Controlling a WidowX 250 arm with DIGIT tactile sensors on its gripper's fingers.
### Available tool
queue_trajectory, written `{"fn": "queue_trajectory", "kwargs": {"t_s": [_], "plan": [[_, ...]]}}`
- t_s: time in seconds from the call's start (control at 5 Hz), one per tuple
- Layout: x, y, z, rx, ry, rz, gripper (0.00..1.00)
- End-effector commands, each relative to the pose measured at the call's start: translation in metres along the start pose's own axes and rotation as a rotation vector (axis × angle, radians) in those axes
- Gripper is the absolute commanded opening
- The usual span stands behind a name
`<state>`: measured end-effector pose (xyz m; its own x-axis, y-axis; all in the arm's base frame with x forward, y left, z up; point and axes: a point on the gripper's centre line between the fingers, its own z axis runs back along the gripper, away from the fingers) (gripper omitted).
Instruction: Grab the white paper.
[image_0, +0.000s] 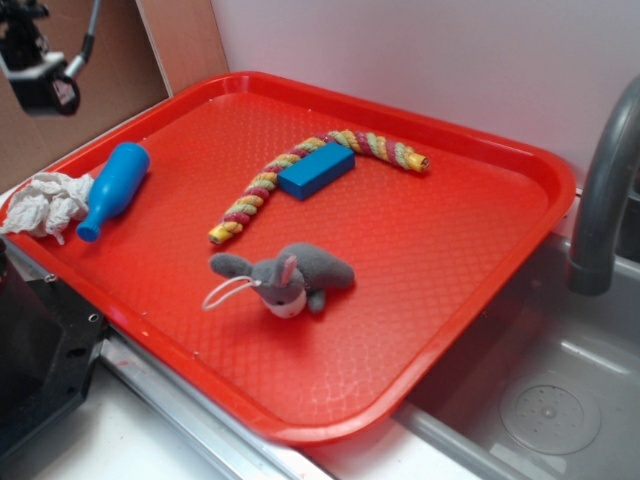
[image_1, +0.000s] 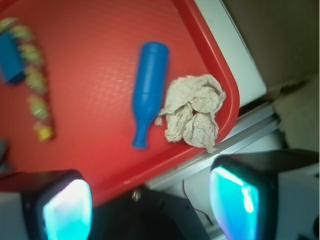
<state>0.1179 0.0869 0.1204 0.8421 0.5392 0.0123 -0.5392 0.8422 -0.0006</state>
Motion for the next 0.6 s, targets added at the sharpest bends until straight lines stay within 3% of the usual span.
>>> {"fn": "queue_trajectory", "kwargs": {"t_s": [0.0,0.4], "plan": [[0.011,0.024,-0.051,0.000,-0.070,0.065,1.00],[0.006,0.043,-0.075,-0.011,-0.037,0.044,1.00]]}}
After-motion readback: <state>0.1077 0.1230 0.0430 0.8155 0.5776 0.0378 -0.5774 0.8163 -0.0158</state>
